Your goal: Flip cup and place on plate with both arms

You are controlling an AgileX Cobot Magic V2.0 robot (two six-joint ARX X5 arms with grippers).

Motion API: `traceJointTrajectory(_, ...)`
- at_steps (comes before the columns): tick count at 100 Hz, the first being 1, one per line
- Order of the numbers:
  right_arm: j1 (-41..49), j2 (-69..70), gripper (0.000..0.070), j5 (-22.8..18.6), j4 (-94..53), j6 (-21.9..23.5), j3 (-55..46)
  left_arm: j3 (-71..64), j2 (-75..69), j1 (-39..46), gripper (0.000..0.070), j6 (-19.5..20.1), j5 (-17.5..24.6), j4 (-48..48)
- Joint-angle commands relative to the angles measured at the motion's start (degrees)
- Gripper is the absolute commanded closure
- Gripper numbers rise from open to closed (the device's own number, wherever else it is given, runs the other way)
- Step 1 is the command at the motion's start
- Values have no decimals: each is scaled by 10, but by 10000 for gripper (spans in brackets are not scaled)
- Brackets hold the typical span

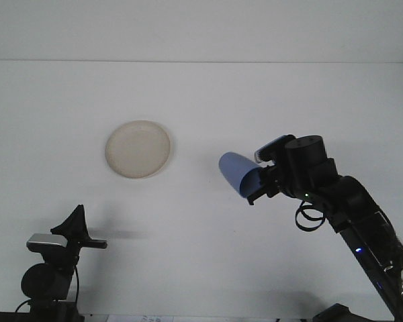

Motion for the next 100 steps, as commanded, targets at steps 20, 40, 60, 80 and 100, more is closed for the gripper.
traceJointTrajectory(20,117,87,700,62,-163,-11,106,-10,-1,-1,685,-1,4,6)
traceJointTrajectory(40,164,166,700,60,-214,-11,110,-10,-1,-1,685,-1,4,6)
traceJointTrajectory(60,207,223,700,56,-214,-21,110,-10,-1,-1,685,-1,4,6)
traceJointTrajectory(80,236,259,700,55,-214,-27,110,-10,-1,-1,685,-1,4,6)
traceJointTrajectory(100,242,286,700,40,-215,-30,110,-10,-1,-1,685,-1,4,6)
